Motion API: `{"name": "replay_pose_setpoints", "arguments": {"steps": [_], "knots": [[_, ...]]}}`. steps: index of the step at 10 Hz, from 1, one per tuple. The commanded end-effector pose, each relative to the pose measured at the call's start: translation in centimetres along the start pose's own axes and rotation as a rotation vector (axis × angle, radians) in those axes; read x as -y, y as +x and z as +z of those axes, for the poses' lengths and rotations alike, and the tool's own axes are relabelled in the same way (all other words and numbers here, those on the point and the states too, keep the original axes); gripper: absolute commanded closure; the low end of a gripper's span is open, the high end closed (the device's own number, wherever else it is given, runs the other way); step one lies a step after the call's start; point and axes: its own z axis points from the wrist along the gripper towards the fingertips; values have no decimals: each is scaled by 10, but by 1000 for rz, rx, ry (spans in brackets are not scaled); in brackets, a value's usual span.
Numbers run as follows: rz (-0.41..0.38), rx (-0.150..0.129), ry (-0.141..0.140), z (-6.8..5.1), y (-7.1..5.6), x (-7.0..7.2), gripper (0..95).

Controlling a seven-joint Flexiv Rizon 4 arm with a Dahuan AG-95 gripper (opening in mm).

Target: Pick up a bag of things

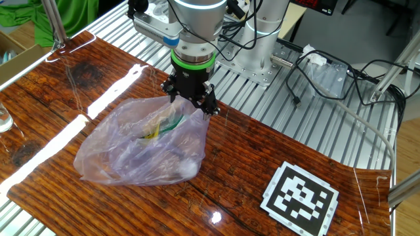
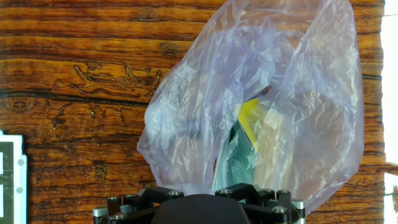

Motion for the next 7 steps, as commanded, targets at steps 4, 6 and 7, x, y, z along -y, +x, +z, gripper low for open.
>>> {"name": "replay_pose_setpoints", "arguments": {"steps": [4, 6, 7], "knots": [[46, 13, 12, 0, 0, 0, 950], [48, 13, 11, 0, 0, 0, 950], [49, 13, 11, 0, 0, 0, 950]]}}
